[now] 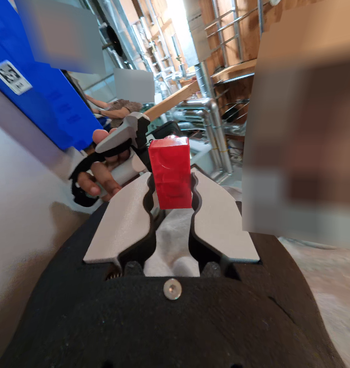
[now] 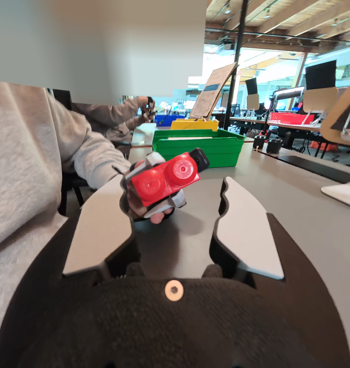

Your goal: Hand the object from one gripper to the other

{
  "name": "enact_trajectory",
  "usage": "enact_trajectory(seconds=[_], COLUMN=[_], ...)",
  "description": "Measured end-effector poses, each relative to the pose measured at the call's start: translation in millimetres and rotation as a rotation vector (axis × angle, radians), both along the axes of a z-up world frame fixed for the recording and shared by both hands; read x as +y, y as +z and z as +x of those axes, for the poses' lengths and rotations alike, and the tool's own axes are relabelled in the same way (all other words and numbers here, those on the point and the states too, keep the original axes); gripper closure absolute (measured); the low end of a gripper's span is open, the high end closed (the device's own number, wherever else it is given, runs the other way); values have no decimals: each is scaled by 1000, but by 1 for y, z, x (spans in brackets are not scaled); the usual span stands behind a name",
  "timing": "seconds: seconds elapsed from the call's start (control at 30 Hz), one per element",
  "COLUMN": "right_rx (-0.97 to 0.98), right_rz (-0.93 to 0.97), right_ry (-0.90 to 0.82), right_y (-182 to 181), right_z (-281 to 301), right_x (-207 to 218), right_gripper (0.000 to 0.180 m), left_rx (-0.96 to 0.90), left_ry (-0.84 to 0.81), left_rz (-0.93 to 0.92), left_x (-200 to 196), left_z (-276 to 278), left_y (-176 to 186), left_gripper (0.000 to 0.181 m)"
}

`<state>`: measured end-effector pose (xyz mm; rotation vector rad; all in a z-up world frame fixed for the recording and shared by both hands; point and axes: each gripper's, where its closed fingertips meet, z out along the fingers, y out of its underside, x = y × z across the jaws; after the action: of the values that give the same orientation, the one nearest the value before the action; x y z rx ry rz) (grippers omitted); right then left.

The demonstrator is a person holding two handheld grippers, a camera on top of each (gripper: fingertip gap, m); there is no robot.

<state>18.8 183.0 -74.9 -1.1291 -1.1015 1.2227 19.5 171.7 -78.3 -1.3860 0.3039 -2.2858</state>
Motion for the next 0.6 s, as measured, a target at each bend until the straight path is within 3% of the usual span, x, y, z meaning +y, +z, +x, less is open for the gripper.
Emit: enact_trajectory(seconds=[0.1, 0.3, 0.6], right_rx=[57, 50, -46], right_rz=[-119, -394, -442], right_ry=[-5, 80, 146], right_y=[5, -1, -13], right_z=[7, 12, 4], right_x=[10, 14, 0], right_gripper=[92, 125, 147], left_rx=[113, 342, 499], left_ry=[83, 192, 240], left_rz=[111, 386, 579], left_x=[6, 7, 2], left_z=[-3, -1, 6], left_y=[-6, -15, -25], left_gripper=[146, 147, 147])
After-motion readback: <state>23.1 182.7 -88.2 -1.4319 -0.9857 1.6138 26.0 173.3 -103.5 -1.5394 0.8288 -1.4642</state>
